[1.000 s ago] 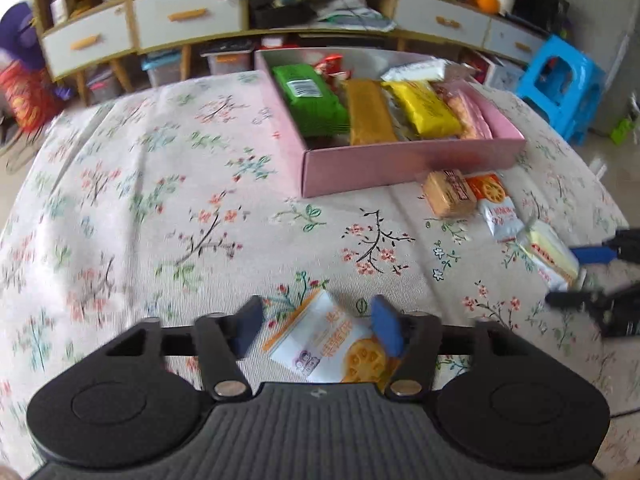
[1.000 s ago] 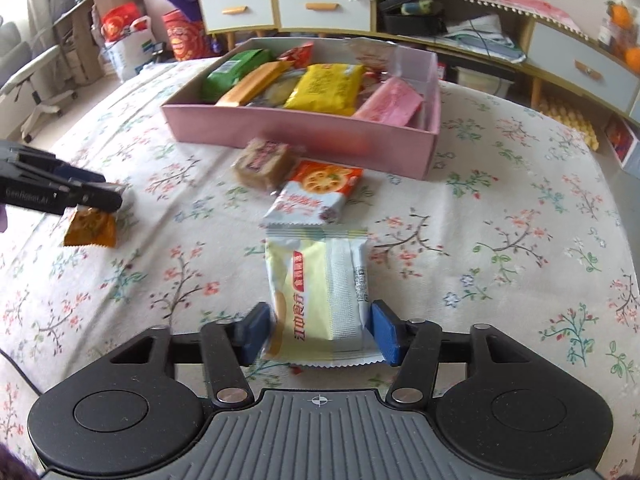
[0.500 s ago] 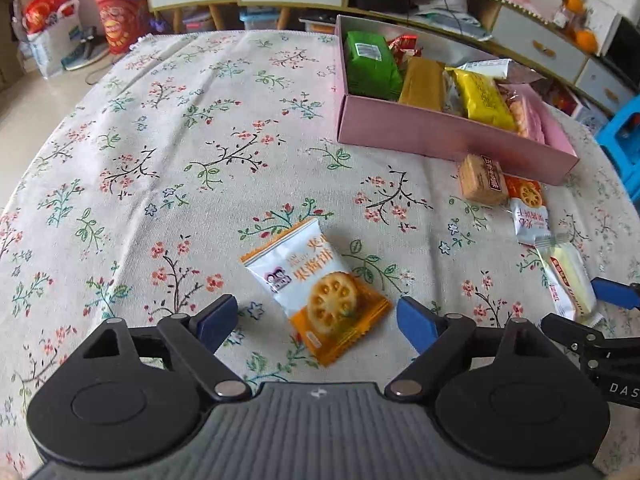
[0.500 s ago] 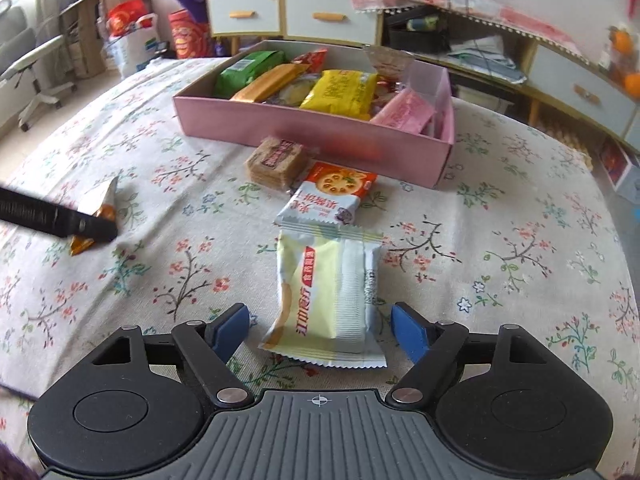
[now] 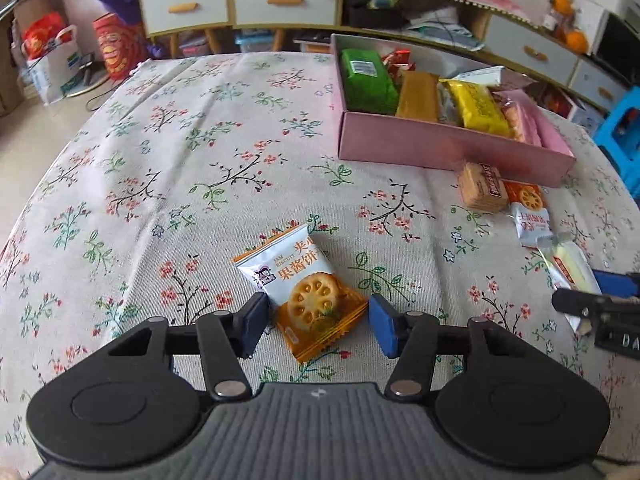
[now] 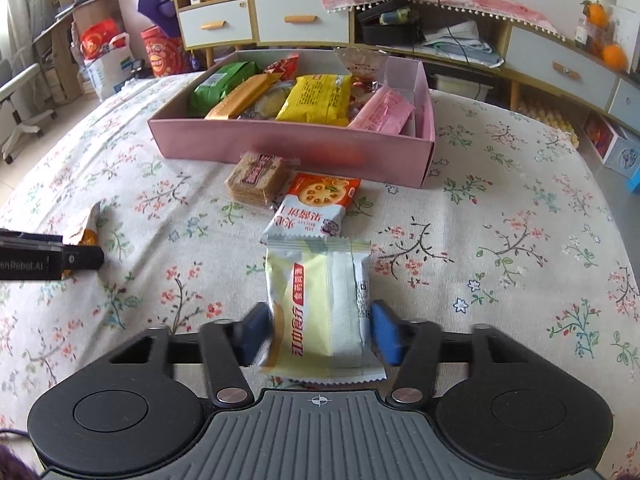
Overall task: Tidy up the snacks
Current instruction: 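Lift both packs and carry them over the pink box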
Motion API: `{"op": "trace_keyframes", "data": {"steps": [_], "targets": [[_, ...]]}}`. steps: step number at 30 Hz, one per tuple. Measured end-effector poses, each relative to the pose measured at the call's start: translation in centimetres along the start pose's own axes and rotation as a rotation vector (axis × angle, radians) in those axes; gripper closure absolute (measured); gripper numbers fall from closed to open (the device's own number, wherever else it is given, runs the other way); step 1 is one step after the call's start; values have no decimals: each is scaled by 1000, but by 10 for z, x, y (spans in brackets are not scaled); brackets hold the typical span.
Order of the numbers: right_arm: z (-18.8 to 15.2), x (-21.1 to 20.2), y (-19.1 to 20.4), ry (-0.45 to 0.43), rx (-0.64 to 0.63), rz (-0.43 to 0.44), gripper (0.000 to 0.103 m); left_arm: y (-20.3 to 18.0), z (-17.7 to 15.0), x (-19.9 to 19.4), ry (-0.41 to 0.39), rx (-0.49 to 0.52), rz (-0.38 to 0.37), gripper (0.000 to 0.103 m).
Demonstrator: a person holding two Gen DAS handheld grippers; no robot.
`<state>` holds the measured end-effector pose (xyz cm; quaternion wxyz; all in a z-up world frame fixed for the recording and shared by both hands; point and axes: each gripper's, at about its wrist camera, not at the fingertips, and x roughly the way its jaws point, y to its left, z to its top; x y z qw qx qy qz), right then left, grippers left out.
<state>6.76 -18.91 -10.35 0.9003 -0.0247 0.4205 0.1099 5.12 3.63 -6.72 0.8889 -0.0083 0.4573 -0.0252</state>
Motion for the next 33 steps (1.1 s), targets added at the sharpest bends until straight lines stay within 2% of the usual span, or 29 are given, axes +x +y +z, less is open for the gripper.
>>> {"op": "trace_keyframes", "data": {"steps": [4,12,18,22,29,33], "targets": [[5,0,-1,14,24,14,56,5,2,0,7,4,-37,53],[15,-4,-4,36,135,85,56,21,9,0,33,-63,-129,54],[30,-12,-7,-2,192,118,56,21,18,-3,9,-94,-200,54],[45,-14,-7,-43,240,130,56,14,32,-6,-24,-85,-253,54],[72,-7,-17,-115,366,147,56,-18,65,-6,-127,-48,-314,54],[83,4,-31,-147,435,173,56,-38,95,4,-187,49,-324,54]]}}
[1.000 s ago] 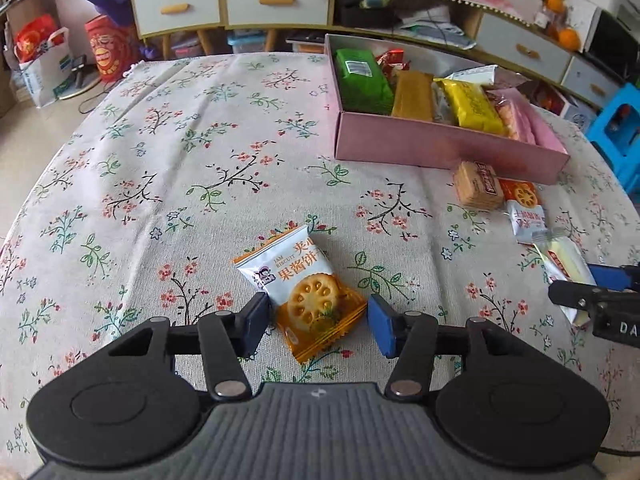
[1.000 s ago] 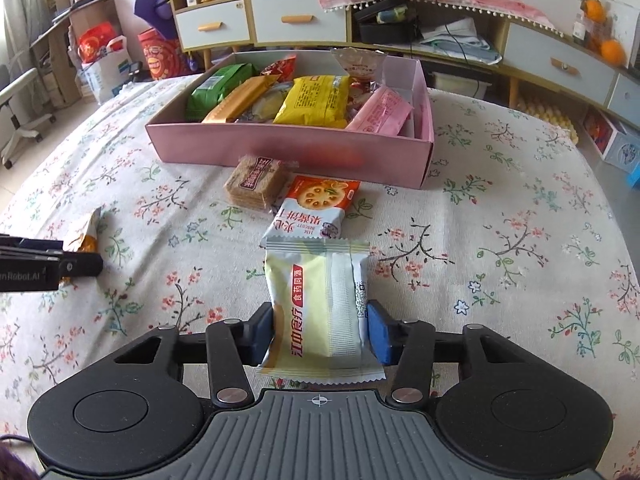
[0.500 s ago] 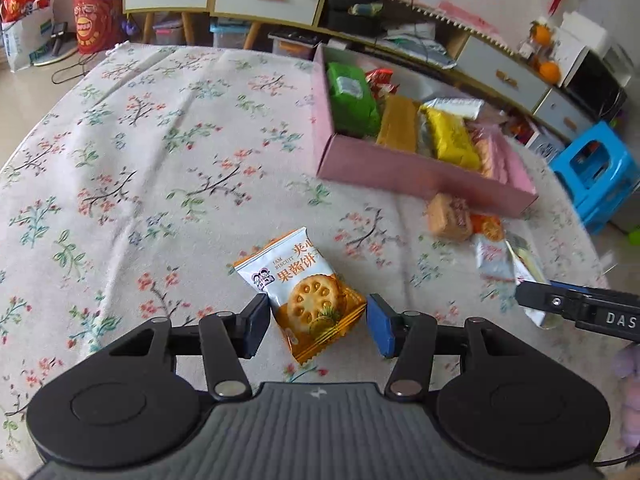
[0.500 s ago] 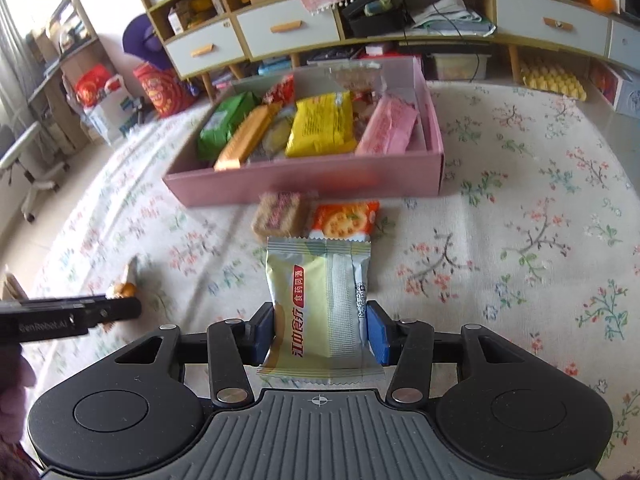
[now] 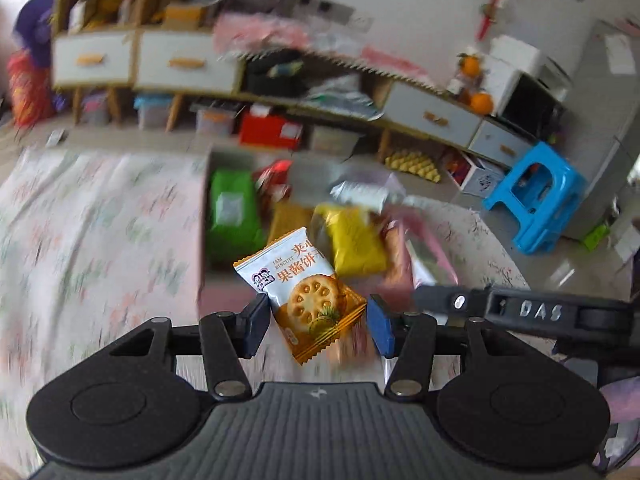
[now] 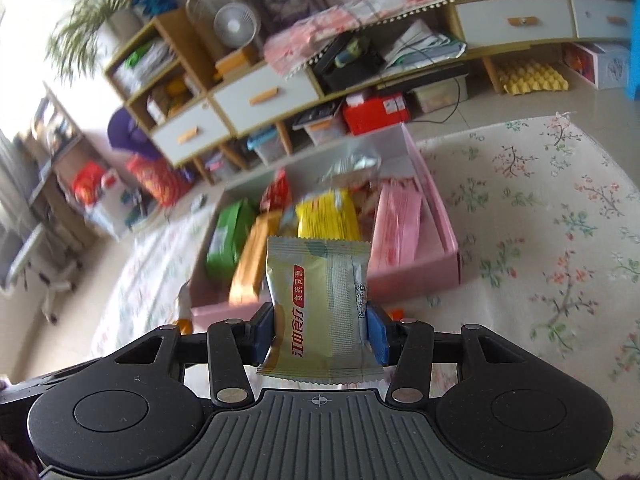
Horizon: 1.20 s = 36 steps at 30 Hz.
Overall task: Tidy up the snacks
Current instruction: 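Lift both packs and carry them over the pink box, then open both tools to drop the packs into the box and withdraw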
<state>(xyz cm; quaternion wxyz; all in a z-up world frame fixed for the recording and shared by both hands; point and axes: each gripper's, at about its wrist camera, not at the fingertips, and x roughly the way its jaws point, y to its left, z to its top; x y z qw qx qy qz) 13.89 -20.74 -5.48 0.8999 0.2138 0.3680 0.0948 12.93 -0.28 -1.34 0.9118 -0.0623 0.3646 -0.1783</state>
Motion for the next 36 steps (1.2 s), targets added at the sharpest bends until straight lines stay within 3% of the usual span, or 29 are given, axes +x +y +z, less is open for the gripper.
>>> {"op": "trace_keyframes", "data": {"steps": [6,11,27,32,36], "targets": [[14,21,-20,-13,72,-20,56,-2,21,36,-19,65,-29,54],[26,29,-28,-53,147,19,56,-4,28,61,-22,136,-31,54],[30,40,-31,-94,182,42,56,0,43,82,-1,170,-92,53],[31,40,-33,-105,196,31,53,-3,45,85,1,176,-100,51],[33,35,-36,-128,210,34,40,-2,44,82,-10,171,-95,40]]}}
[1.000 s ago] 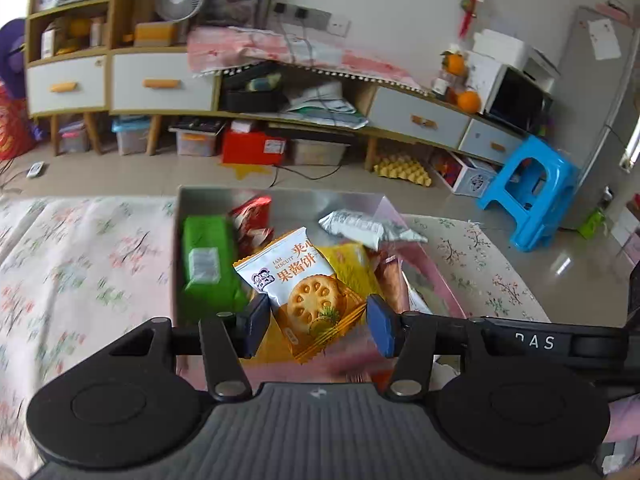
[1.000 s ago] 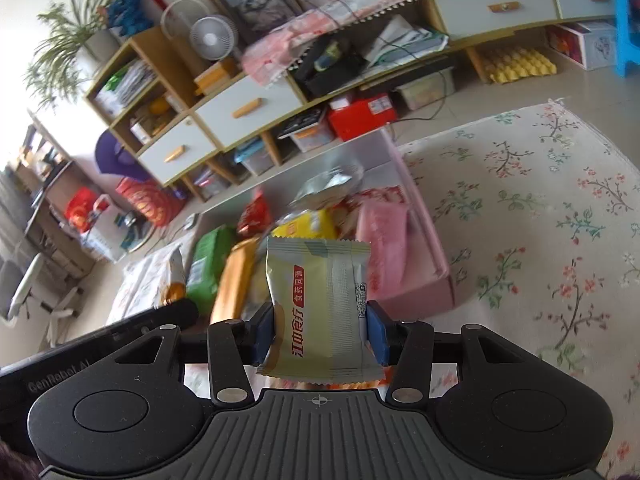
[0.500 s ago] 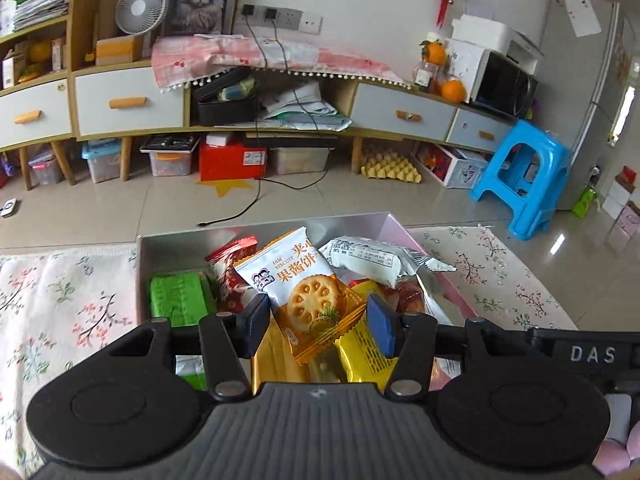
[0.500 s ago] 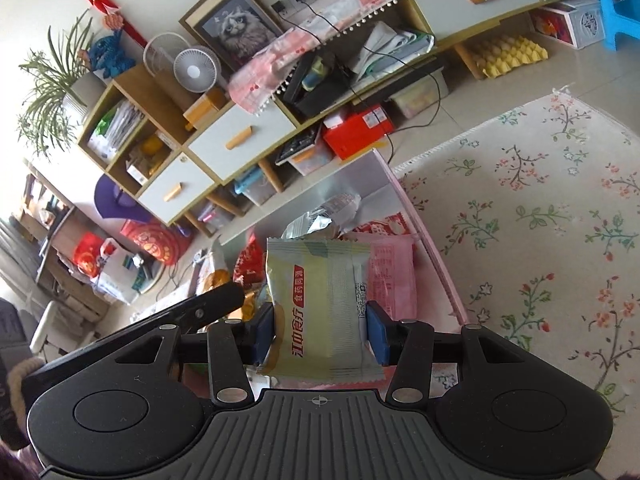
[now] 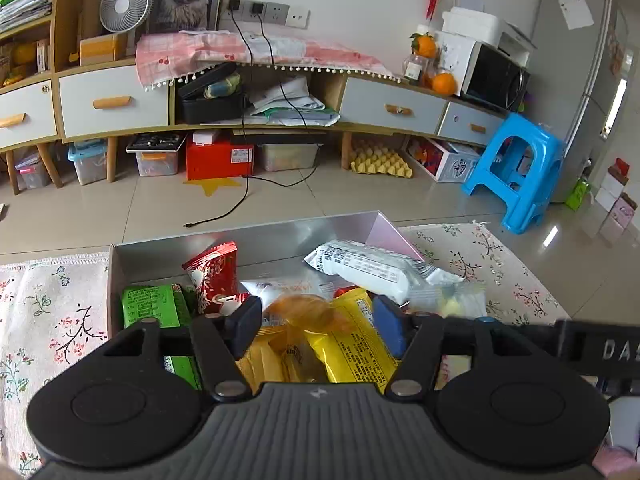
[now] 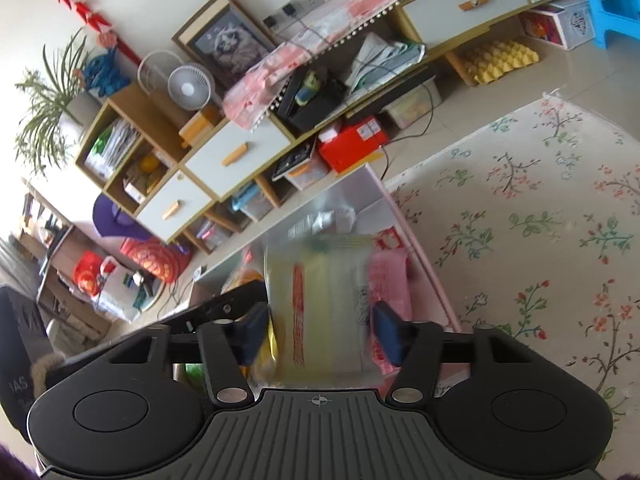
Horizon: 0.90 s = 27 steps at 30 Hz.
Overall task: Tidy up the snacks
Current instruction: 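Open both tools to drop the packs into the box and withdraw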
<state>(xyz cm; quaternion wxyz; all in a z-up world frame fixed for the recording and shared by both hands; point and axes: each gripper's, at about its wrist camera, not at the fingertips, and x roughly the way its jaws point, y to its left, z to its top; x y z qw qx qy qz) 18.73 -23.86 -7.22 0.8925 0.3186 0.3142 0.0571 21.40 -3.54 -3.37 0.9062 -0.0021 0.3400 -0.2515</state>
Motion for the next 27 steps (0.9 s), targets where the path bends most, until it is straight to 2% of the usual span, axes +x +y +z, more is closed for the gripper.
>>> {"op": "trace_keyframes", "data": {"steps": [7,16,21,27], "targets": [[3,-7,0,-18,-11,8,38,1,-5,-8,10,-13,27,34],[2,-19,5,-7,-66,-9,31,-1,-15,-38,-5,-22,96,18],[-1,-23,8,30,-118,-19,30,-8,-24,-46,13,5,144,14],[-10,-29,10,72,-184,-59,29,-12,-40,-55,59,-29,199,10]]}}
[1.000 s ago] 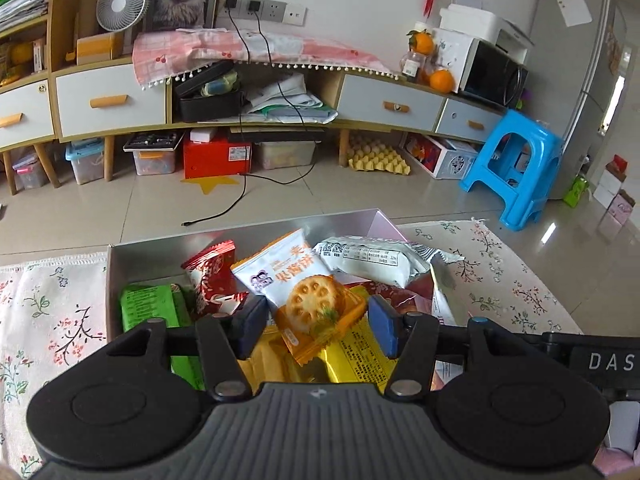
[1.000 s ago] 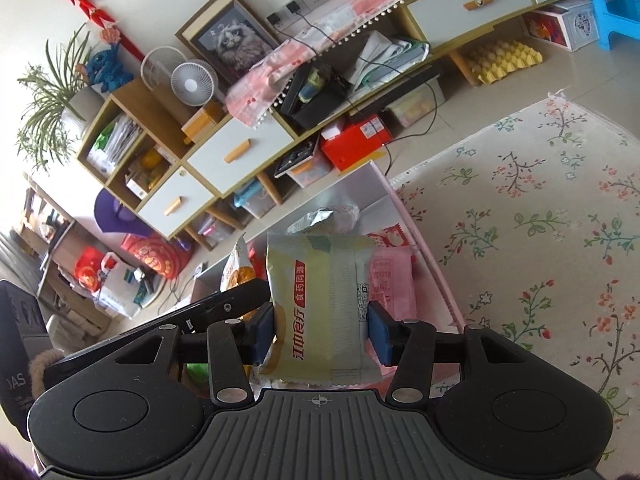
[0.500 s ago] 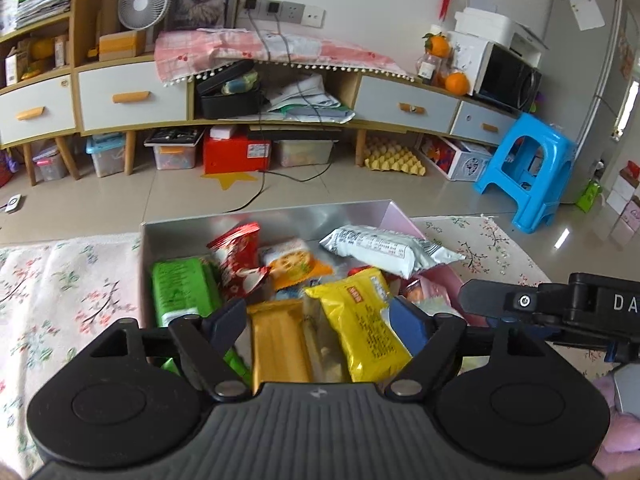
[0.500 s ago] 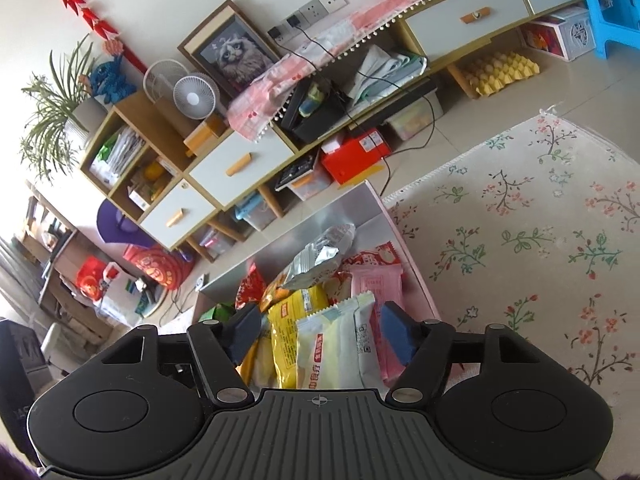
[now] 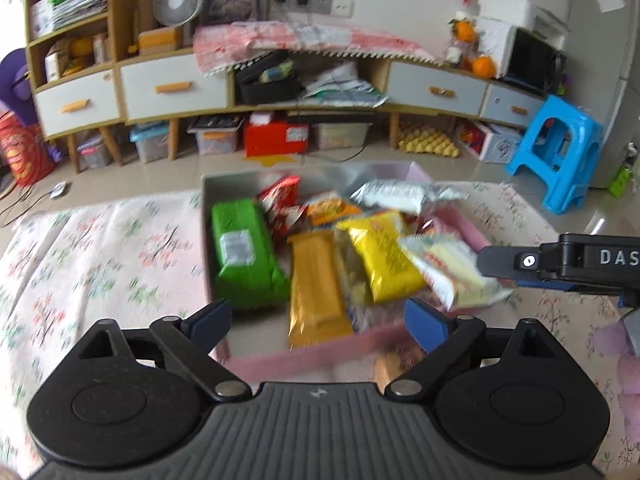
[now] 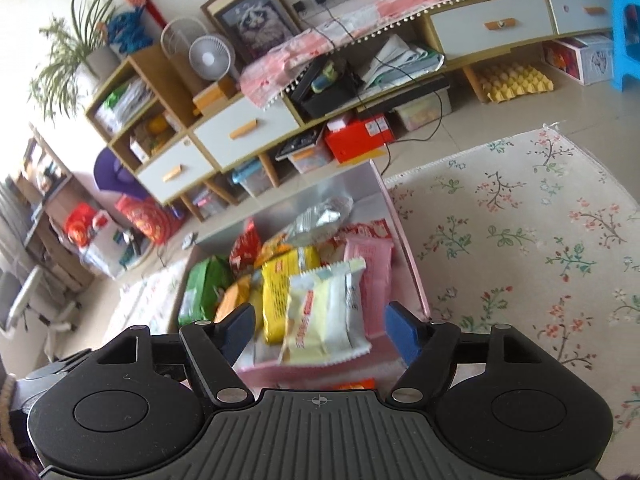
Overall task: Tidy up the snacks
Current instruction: 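Open both tools to drop the packs into the box and withdraw, then grasp the round cake pack with the left tool while the right grasps the orange biscuit pack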
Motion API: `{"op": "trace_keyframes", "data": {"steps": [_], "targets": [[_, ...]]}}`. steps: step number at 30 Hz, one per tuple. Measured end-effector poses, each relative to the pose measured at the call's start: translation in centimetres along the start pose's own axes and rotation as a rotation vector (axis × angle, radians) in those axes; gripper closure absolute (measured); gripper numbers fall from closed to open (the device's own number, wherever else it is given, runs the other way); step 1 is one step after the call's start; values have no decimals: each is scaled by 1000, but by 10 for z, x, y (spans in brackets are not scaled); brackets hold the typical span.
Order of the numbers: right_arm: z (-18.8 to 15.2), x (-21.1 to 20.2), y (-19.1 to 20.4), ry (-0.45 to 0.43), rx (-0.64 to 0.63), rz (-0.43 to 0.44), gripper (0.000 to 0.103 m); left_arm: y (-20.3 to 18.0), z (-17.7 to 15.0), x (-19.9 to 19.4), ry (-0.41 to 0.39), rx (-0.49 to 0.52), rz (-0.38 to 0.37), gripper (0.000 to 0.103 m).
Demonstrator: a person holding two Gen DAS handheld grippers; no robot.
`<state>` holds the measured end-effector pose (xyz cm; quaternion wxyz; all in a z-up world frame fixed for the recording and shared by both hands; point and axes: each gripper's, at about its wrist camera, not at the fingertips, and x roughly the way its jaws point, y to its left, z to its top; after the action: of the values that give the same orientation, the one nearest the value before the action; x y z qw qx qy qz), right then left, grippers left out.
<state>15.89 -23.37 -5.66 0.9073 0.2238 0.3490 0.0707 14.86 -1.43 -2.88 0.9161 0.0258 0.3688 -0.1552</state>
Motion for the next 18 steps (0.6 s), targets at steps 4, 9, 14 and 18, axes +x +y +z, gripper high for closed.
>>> {"op": "trace_keyframes", "data": {"steps": [4,9,14,18], "targets": [[-7,-7,1,6,-49,-20,23,0,-9,-5,22,-22,33,7],[-19,-13,2,23,-131,-29,18,1,-22,-13,47,-10,68,4],[-37,-10,8,50,-281,-82,18,2,-38,-17,62,2,93,4],[-50,-6,10,83,-351,-97,18,-2,-46,-16,71,44,89,4]]}}
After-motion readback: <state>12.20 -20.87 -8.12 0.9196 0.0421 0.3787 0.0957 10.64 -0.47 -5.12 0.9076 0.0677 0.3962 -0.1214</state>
